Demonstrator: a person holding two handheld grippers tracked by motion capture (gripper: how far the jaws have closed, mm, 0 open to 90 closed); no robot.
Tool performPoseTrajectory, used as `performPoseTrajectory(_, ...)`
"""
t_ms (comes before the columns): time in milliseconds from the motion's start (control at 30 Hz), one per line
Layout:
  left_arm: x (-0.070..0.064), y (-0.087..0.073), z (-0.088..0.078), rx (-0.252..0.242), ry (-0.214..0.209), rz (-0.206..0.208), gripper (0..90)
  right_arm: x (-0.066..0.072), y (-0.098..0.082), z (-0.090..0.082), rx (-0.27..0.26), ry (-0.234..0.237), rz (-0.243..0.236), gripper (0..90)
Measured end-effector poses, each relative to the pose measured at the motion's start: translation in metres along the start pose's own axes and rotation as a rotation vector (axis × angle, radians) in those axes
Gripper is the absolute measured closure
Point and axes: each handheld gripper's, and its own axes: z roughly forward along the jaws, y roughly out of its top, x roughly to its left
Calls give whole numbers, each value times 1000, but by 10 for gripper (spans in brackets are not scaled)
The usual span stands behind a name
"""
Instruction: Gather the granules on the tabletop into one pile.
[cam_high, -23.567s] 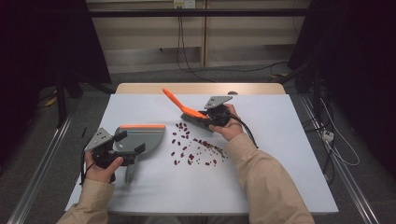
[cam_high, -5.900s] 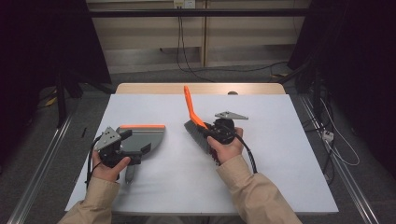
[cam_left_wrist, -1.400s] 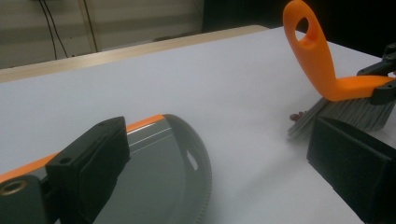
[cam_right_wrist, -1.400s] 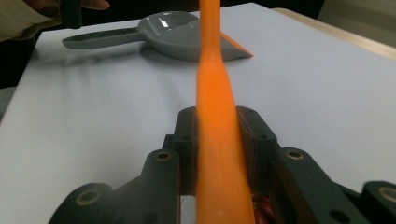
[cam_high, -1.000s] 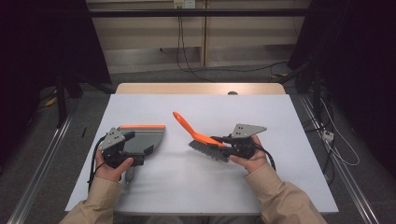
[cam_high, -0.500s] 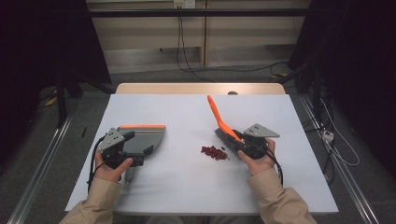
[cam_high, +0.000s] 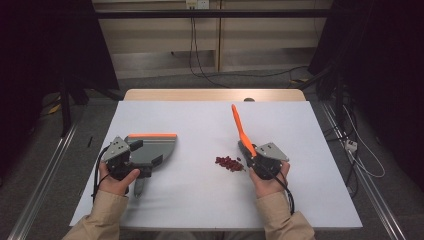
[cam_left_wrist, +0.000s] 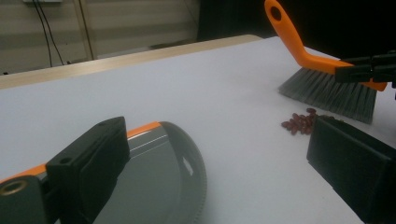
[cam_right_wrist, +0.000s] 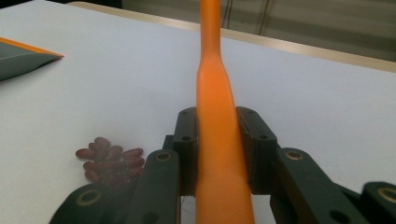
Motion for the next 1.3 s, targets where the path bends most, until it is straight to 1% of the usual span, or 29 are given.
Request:
performPoseTrajectory(67,0,0,0,0,-1,1,54,5,0,0,-1,-23,2,713)
performPoseTrajectory(233,0,0,0,3,-5,3,54,17,-2,1,-9,-52,17,713)
performPoseTrajectory(433,-1,0,0,1,-2,7,54,24,0,5,-20,-63,89,711)
performPoseTrajectory(467,-2,0,0,2,-2,7,54,25,0,7,-22,-53,100,711)
performPoseTrajectory(533,-2,0,1,5,-1,6,54,27,1,8,-24,-49,120,711)
performPoseTrajectory(567,-2,0,1,6,-2,8,54,28,2,9,-24,-42,124,711)
performPoseTrajectory(633,-2,0,0,10,1,10,54,31,3,10,-29,-44,118,711)
performPoseTrajectory(700,-2,0,0,13,3,12,54,34,3,13,-34,-52,122,711)
performPoseTrajectory(767,-2,0,-1,22,12,10,53,36,6,16,-33,-41,127,712)
performPoseTrajectory(833,-2,0,-2,37,19,9,53,37,7,17,-37,-37,112,712)
performPoseTrajectory(867,-2,-1,-3,45,23,3,52,36,8,17,-40,-35,106,712)
performPoseTrajectory(900,-2,-2,-4,56,27,7,51,35,8,17,-39,-34,101,712)
performPoseTrajectory(1033,-2,-8,-6,130,42,2,51,26,10,14,-43,-25,104,712)
performPoseTrajectory(1100,-2,-12,-9,159,62,2,56,21,11,11,-47,-22,101,712)
performPoseTrajectory(1133,-2,-14,-10,168,68,-7,59,17,11,9,-45,-12,102,712)
performPoseTrajectory(1167,-1,-16,-11,186,79,-13,60,14,11,7,-46,-5,100,712)
performPoseTrajectory(1200,-1,-17,-11,187,92,-20,63,12,11,6,-45,-1,99,712)
performPoseTrajectory(1267,-1,-23,-14,215,121,-28,69,7,11,3,-48,4,90,712)
performPoseTrajectory(1300,-1,-25,-14,234,136,-26,71,4,10,1,-48,11,99,712)
